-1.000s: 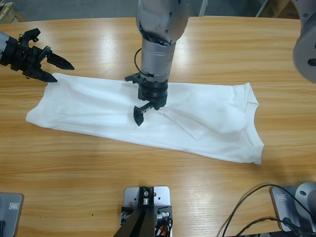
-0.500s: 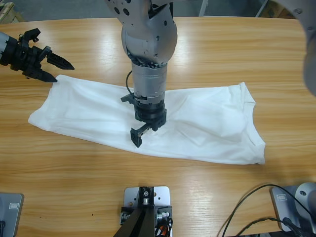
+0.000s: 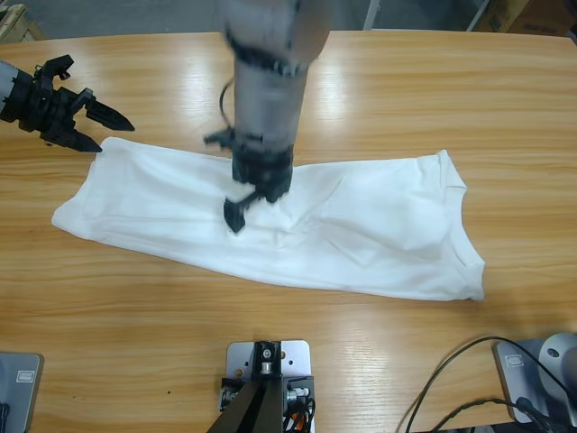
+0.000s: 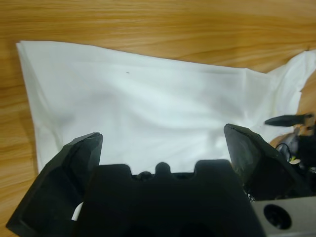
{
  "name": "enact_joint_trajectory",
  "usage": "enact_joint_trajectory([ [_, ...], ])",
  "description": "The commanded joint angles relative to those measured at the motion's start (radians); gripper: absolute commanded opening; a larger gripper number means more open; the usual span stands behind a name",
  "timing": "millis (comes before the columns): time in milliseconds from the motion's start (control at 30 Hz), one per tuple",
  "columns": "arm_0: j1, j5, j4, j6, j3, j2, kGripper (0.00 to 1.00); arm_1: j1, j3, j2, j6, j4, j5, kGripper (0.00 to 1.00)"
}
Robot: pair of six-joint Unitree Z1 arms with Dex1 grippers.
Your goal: Fold clothes
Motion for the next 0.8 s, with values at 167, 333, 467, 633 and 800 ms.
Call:
enact_joint_trajectory([
  [167, 0.016, 0.016, -0.012, -0.01, -0.014, 0.124, 0.952, -0.08, -0.339, 0.182, -0.082, 0.148, 0.127, 0.987],
  [333, -0.067, -0.061, -0.059, 0.044, -0.075, 0.11, 0.916, -0.08, -0.455, 0.23, -0.129, 0.26, 0.127, 0.987],
  [467, -0.168, -0.047, -0.053, 0.06, -0.125, 0.069, 0.895, -0.08, -0.51, 0.253, -0.144, 0.302, 0.129, 0.987],
  [633, -0.173, 0.136, 0.049, 0.048, -0.163, 0.158, 0.867, -0.083, -0.648, 0.287, -0.155, 0.397, 0.11, 0.987],
  [800, -0.184, 0.329, 0.146, 0.043, -0.219, 0.209, 0.862, -0.132, -0.654, 0.222, -0.097, 0.424, -0.078, 0.982],
])
